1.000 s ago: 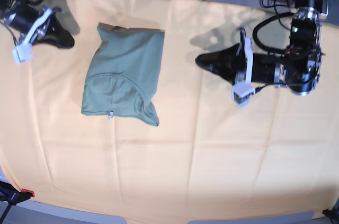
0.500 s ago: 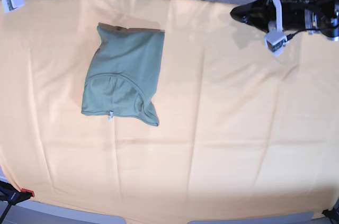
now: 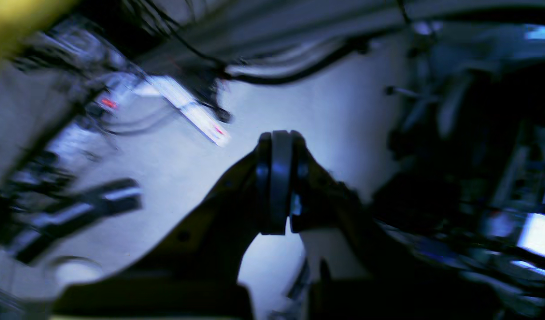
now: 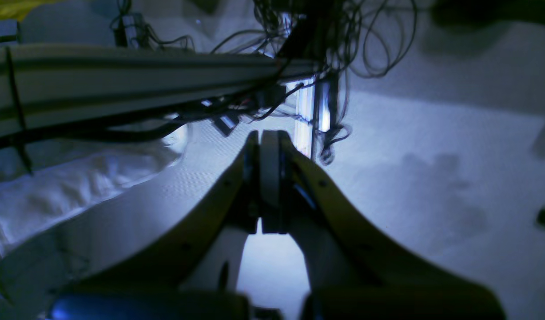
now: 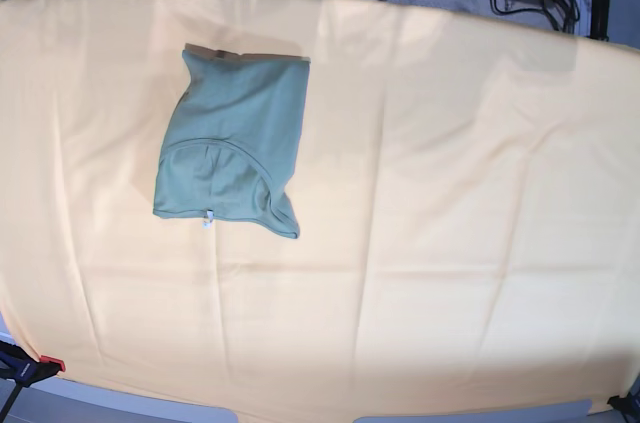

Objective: Fold the T-shirt properly

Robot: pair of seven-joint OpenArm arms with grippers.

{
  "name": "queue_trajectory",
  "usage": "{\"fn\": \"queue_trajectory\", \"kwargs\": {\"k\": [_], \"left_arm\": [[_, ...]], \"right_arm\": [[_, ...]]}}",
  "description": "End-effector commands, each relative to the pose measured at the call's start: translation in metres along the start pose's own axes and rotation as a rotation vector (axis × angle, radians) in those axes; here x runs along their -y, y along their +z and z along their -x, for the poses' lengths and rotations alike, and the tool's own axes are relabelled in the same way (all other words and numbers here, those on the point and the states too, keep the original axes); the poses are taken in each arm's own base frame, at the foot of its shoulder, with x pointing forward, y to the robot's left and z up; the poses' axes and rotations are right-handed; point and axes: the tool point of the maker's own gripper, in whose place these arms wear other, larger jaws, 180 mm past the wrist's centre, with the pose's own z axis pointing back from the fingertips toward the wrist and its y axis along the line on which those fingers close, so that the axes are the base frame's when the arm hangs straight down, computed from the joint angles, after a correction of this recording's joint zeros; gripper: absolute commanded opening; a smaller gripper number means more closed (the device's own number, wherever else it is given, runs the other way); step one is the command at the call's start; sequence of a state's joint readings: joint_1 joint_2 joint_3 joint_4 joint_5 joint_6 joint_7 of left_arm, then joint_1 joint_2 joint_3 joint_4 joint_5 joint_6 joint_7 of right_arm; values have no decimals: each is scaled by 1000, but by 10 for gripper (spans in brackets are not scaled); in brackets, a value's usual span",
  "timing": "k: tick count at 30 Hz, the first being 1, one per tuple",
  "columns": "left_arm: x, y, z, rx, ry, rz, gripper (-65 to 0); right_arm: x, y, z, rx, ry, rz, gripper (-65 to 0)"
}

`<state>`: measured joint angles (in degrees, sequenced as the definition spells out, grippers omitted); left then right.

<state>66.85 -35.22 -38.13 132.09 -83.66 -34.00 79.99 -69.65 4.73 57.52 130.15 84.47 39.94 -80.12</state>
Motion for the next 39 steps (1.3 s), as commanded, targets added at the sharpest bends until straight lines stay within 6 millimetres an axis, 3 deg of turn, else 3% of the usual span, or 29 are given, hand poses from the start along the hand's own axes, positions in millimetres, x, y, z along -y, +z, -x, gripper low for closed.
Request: {"fn": "queue_trajectory", "kwargs": {"k": [1,4,10,13,19,24,32,35,39], "left_arm": [[11,-3,6,4,20,43,-650],[8,-14,37,-46,114,43,-650],[3,-50,80,-65,343,133,-650],[-22,-73,107,-113,394,83,-650],[-79,-121,132,-132,510,23,-650],[-125,-171,137,-88,538,-66,-650],[-213,-223,116,192,466,-401,-650],[-231,-238,123,143,425,-537,-650],[-231,-259,116,144,415,-592,-650]], "right_arm": [[-1,1,8,-21,-24,-14,-650],[-3,-13,29,-55,-119,-88,-650],[-8,-55,78,-179,-302,-281,-650],[2,-80,111,-311,-341,-296,-650],[40,-155,143,-380,-349,-189,-650],[61,-222,146,-359,-255,-121,-650],[53,-306,126,-288,14,-93,-650],[63,-326,120,-292,151,32,-650],[50,-342,114,-274,293,81,-650]]}}
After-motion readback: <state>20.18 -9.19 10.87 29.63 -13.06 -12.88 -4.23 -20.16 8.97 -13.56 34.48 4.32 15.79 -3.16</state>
